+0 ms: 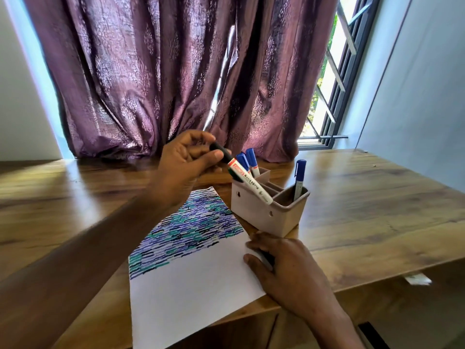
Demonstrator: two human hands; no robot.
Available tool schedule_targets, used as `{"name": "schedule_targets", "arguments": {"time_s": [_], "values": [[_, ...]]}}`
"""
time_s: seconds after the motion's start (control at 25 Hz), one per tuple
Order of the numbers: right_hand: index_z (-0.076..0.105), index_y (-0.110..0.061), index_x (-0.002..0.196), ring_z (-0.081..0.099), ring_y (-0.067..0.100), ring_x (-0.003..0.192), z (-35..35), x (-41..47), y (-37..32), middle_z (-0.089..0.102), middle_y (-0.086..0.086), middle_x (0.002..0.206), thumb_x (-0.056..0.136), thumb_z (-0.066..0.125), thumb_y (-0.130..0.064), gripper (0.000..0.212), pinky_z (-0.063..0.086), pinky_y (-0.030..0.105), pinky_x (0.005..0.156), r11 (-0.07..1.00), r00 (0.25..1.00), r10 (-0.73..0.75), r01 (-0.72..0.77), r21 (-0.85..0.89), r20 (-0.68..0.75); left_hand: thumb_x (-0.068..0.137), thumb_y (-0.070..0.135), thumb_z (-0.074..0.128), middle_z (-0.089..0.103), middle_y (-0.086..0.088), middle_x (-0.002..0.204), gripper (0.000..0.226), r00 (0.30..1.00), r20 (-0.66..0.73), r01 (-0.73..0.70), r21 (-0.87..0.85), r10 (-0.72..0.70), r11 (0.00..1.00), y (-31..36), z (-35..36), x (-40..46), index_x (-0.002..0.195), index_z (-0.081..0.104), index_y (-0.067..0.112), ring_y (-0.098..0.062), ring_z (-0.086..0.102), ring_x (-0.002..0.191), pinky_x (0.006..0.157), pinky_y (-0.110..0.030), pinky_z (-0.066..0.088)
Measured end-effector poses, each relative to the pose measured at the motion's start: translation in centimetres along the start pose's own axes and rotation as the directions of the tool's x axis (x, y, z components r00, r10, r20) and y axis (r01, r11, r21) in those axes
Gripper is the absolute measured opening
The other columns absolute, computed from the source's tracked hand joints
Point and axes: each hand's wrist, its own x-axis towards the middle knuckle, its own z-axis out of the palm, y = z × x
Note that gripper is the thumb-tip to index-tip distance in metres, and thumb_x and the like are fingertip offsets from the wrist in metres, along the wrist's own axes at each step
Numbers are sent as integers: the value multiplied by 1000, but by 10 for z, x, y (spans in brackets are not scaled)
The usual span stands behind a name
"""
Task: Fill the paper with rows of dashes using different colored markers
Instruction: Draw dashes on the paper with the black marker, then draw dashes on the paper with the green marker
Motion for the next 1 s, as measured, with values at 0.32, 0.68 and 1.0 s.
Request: {"name": "schedule_targets", "arguments": {"time_s": [0.32, 0.68, 1.0], "values": [[58, -41, 128, 54, -1, 118, -4, 0, -3, 54, -32, 133, 88, 52, -59, 44, 42, 20, 102, 999, 999, 37, -37, -9, 24, 81, -4, 73, 77, -9, 82, 24, 980, 186, -114, 241, 69, 964, 3, 68, 58, 97, 61, 10, -23, 76, 77, 63, -27, 55], [54, -44, 130, 50, -3, 121, -4, 1, -3, 52, -33, 133, 88, 49, -60, 45, 38, 18, 103, 998, 997, 52, -51, -26, 50, 79, 0, 78, 74, 2, 87, 28, 902, 432, -220, 482, -11, 848, -12, 87, 70, 103, 65, 4, -10, 73, 88, 77, -22, 56], [55, -42, 130, 52, -3, 120, -4, 2, -5, 53, -32, 134, 89, 50, -58, 44, 39, 19, 104, 999, 997, 41, -39, -35, 67, 79, 20, 80, 71, 19, 85, 20, 872, 487, -364, 722, -59, 588, -14, 98, 65, 93, 68, 28, 0, 68, 95, 108, -44, 20]]}}
